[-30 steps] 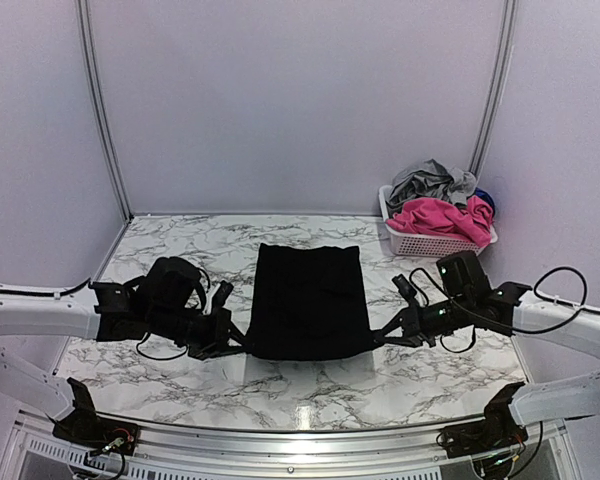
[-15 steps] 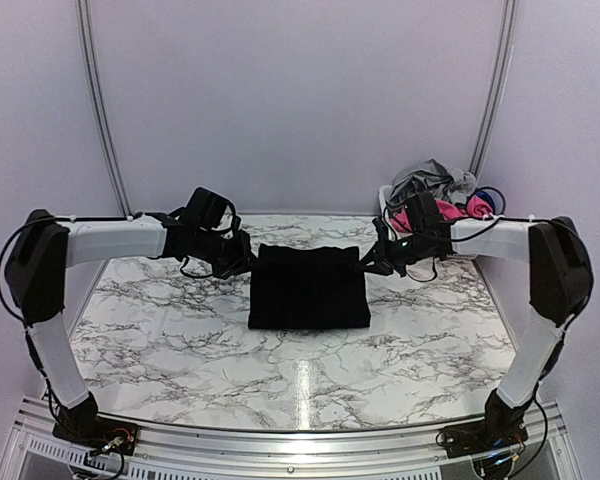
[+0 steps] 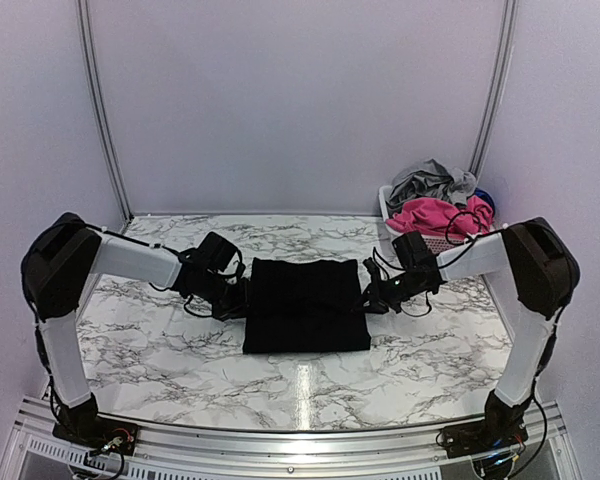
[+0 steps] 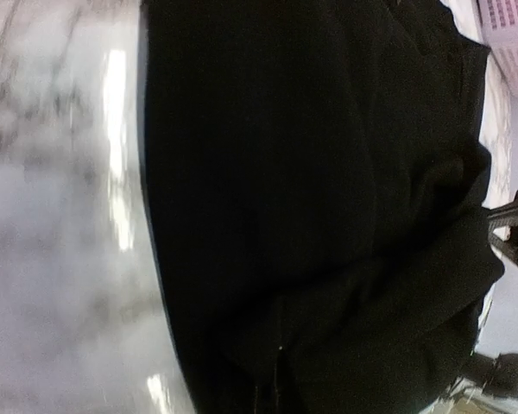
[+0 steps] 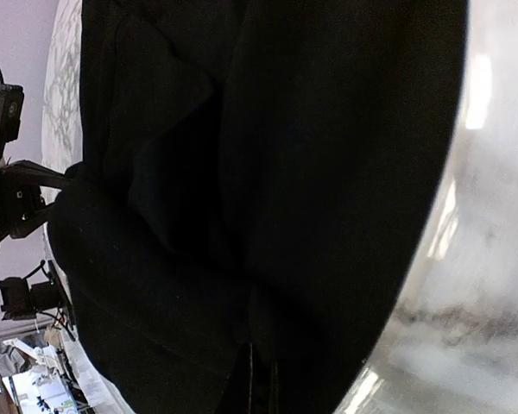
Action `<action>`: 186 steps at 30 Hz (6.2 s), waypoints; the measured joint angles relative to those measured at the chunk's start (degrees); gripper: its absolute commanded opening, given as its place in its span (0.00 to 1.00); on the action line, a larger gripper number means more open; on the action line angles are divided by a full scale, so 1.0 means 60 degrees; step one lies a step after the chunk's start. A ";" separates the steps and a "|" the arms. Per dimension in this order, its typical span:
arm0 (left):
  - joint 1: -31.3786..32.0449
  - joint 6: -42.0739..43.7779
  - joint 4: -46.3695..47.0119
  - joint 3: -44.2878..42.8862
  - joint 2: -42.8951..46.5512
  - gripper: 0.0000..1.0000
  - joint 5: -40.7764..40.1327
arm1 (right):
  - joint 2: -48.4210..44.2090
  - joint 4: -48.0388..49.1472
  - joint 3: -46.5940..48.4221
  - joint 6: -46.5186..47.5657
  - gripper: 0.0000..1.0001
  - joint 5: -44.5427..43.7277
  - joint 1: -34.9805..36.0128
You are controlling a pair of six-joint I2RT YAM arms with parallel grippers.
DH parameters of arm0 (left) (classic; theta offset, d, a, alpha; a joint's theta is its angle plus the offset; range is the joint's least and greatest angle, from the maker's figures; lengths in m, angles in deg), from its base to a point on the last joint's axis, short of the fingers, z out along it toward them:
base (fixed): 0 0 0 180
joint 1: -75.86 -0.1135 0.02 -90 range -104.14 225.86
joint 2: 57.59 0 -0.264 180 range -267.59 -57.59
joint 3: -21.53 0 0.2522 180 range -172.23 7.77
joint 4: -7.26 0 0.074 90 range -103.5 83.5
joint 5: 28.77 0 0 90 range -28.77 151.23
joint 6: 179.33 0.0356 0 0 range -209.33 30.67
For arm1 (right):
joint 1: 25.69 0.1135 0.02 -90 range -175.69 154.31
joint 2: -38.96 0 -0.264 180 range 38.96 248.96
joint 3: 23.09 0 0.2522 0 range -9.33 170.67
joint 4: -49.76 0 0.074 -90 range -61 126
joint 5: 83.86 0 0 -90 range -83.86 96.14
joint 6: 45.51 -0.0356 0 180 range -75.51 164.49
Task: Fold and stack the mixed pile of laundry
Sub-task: Fold the 2/3-rectangle-folded T-shirt at the center of the board, then pick up the square-folded T-shirt from the center of the board, then pass from the left arm to the right, then turn over the square-folded T-shirt at the center of the board.
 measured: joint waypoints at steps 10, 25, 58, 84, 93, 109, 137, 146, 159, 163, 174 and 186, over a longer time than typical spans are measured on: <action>0.0845 -0.0772 -0.0153 0.3337 0.4980 0.00 -0.0200 | -0.4911 -0.0372 -0.2958 -0.1246 0.00 0.0087 0.1126; -0.0171 -0.0266 -0.1035 0.0900 0.3996 0.00 -0.0339 | -0.2867 -0.1716 0.0204 -0.0372 0.00 0.0189 0.0051; -0.1723 0.0543 -0.0903 -0.1351 0.0284 0.56 0.0160 | 0.1585 -0.1122 0.3949 -0.0295 0.37 0.1308 -0.0594; -0.0623 0.0692 0.2324 -0.1836 -0.1271 0.89 0.1483 | 0.3475 0.2790 0.4142 -0.1512 0.44 0.3224 0.0215; -0.1956 -0.0098 0.3719 -0.1657 -0.2080 0.85 0.1676 | 0.4506 0.3701 0.4371 -0.2062 0.46 0.3381 -0.0816; 0.2175 0.5399 0.0117 -0.1260 0.2371 0.99 -0.3238 | -0.2331 0.1013 0.0645 -0.0721 0.52 0.1883 -0.0871; 0.4674 1.0174 -0.1180 -0.5417 -0.3289 0.00 -0.4207 | -0.3920 0.1093 -0.3942 -0.2390 0.99 0.1045 -0.1475; 0.4685 0.8950 -0.0452 -0.4594 -0.2171 0.00 -0.2670 | -0.3581 0.3464 -0.4827 -0.4659 0.98 0.0903 -0.0255; 0.4798 0.8422 0.0175 -0.3923 -0.1665 0.00 -0.1989 | -0.1461 0.6550 -0.4422 -0.6710 0.66 0.1049 0.0131; 0.4983 0.8499 0.0200 -0.3748 -0.1534 0.03 -0.1974 | -0.1013 0.6652 -0.4065 -0.6838 0.44 0.0980 0.0135; 0.5009 0.7169 0.0291 -0.2368 0.0532 0.98 -0.2495 | -0.2430 0.4080 -0.3891 -0.5351 0.00 0.0565 -0.0193; 0.3967 0.5125 0.0361 -0.0131 0.3144 0.99 -0.3668 | -0.6171 -0.5002 -0.0936 0.0874 0.00 -0.2481 -0.3195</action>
